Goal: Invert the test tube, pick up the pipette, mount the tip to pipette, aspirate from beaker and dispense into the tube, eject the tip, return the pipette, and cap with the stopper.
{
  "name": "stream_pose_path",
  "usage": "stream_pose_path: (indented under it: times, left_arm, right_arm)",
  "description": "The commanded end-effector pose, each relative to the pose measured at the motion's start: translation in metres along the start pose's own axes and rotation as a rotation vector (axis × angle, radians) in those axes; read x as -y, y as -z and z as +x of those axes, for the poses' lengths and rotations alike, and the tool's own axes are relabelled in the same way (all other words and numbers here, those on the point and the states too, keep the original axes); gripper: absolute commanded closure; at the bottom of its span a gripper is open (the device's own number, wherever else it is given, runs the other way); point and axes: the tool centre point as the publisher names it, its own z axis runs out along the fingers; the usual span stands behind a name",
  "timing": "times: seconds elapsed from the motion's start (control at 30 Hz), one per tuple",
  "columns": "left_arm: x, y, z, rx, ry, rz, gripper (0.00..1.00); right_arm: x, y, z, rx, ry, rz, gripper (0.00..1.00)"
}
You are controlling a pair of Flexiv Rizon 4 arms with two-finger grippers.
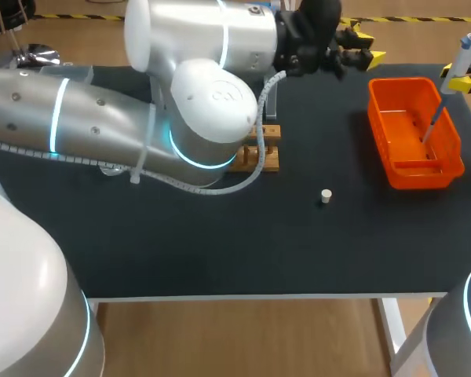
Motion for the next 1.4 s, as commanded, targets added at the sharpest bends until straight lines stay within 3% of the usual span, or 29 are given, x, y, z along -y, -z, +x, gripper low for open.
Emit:
stream_pose_path:
  times: [0.03,0.43,0.67,1.23,1.4]
  left_arm:
    - [-0.003,-0.004,0.000,0.003,0.001,0.010,1.00]
    - [-0.003,-0.004,0.000,0.003,0.001,0.010,1.00]
    - [0.005,-0.034,-0.001,0.023,0.017,0.076,1.00]
    - [0.033,-0.102,-0.009,-0.030,0.018,0.100,1.00]
    - [0.033,-0.102,-0.009,-0.030,0.018,0.100,1.00]
  right_arm:
    - [-0.001,0.000,0.001,0.001,0.000,0.004,1.00]
    - [-0.001,0.000,0.001,0.001,0.000,0.004,1.00]
    - [-0.001,0.000,0.001,0.001,0.000,0.004,1.00]
    - [-0.001,0.000,0.001,0.001,0.000,0.004,1.00]
    - [-0.001,0.000,0.001,0.001,0.000,0.004,1.00]
